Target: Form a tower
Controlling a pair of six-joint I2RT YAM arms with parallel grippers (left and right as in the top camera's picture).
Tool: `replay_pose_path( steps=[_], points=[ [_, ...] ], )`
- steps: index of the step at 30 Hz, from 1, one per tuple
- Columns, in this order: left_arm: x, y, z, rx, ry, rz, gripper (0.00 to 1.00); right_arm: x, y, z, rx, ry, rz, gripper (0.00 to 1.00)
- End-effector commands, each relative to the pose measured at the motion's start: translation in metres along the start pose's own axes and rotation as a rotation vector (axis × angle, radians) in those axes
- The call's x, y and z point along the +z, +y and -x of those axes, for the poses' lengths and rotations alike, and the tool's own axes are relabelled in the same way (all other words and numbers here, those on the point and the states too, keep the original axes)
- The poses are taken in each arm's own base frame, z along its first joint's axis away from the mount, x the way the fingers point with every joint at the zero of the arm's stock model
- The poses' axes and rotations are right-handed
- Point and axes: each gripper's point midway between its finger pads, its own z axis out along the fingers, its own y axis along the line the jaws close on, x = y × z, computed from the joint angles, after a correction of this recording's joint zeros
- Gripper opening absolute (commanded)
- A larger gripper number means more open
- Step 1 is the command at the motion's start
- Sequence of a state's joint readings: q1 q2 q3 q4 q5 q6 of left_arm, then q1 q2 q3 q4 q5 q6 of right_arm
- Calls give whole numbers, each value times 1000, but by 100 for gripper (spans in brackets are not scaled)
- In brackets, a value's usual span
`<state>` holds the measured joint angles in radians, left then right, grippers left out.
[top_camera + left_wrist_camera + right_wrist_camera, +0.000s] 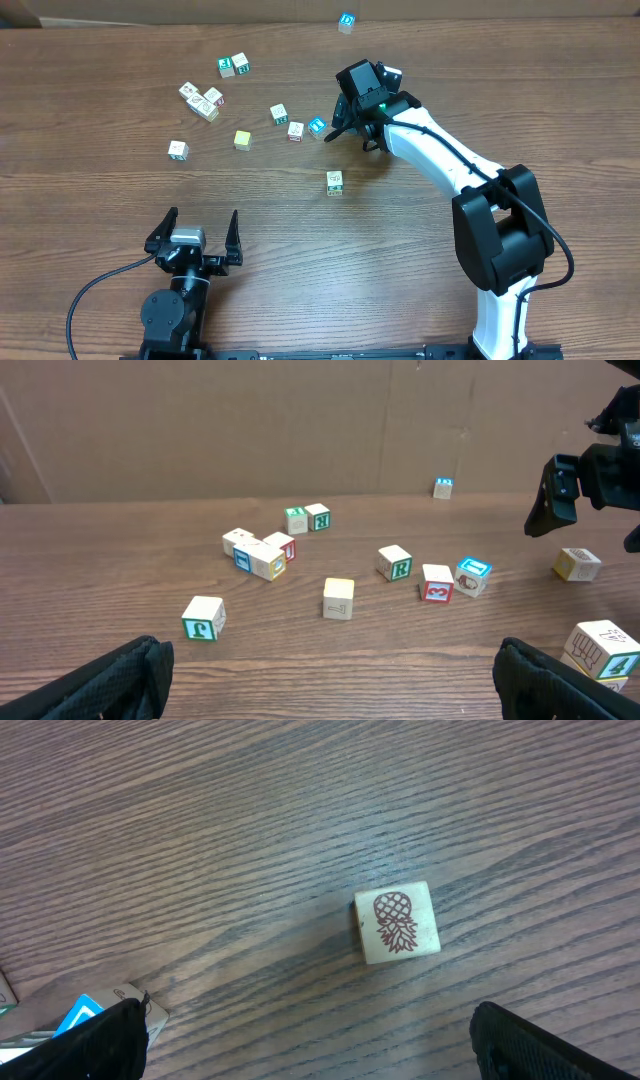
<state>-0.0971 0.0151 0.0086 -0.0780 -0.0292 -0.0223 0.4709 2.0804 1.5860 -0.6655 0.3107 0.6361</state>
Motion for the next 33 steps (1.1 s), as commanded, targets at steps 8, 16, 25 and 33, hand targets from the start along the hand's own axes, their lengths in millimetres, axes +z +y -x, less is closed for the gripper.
replay_pose_path(
  steps=[8, 16, 25, 33],
  points=[
    [0, 0, 1, 15, -9, -1, 99, -22, 19, 35, 14, -108, 87, 100],
    [0, 0, 1, 15, -10, -1, 99, -54, 55, 57, -283, -138, 229, 83],
    [0, 0, 1, 15, -10, -1, 99, -153, 80, 112, -497, -233, 322, 81],
    [0, 0, 1, 15, -10, -1, 99, -107, 98, 65, -753, -68, 471, 79]
  ],
)
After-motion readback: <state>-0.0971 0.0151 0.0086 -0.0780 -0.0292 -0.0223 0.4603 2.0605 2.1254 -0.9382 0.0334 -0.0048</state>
